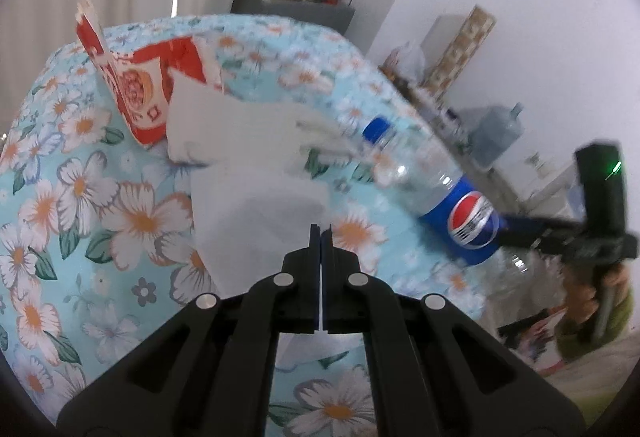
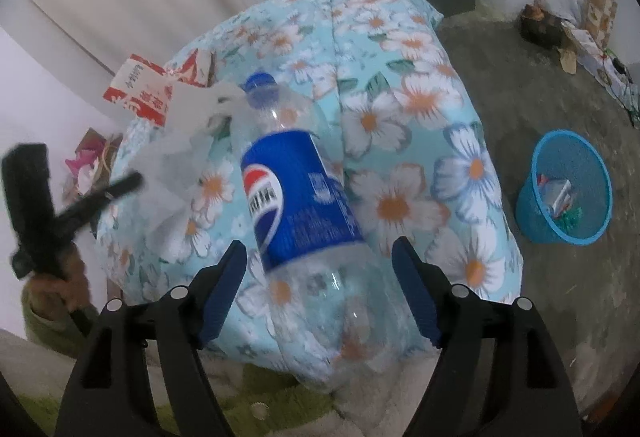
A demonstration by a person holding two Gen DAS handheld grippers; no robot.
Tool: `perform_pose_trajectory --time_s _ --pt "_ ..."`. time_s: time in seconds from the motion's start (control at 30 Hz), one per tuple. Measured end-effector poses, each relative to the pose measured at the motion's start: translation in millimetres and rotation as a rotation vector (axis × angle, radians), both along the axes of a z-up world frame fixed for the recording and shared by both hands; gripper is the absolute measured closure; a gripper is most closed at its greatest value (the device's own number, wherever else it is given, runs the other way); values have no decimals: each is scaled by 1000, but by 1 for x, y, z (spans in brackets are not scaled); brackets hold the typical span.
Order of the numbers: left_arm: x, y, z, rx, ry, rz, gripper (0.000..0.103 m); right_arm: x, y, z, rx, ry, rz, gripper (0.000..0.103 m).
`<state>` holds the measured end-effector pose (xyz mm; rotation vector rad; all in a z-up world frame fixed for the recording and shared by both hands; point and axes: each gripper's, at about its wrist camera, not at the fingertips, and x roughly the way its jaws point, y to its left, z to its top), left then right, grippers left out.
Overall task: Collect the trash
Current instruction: 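Lift the Pepsi bottle with the right tool while the left tool holds the tissue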
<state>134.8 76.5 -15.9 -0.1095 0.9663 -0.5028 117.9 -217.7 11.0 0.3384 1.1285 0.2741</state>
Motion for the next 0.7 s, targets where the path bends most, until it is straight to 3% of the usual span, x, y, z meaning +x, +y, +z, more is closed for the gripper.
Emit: perform_pose_trajectory --time_s 0.17,0.43,0.53,0.7 --pt "-1 -4 -11 3 22 -8 103 17 11 2 7 -25 12 30" --pt "2 -10 -13 39 17 -25 103 45 40 -10 -88 8 60 30" --pt "3 -12 -12 56 14 -33 103 48 45 -15 -118 18 58 36" --pt "5 -12 -11 62 11 -28 103 49 43 -17 -104 22 53 36"
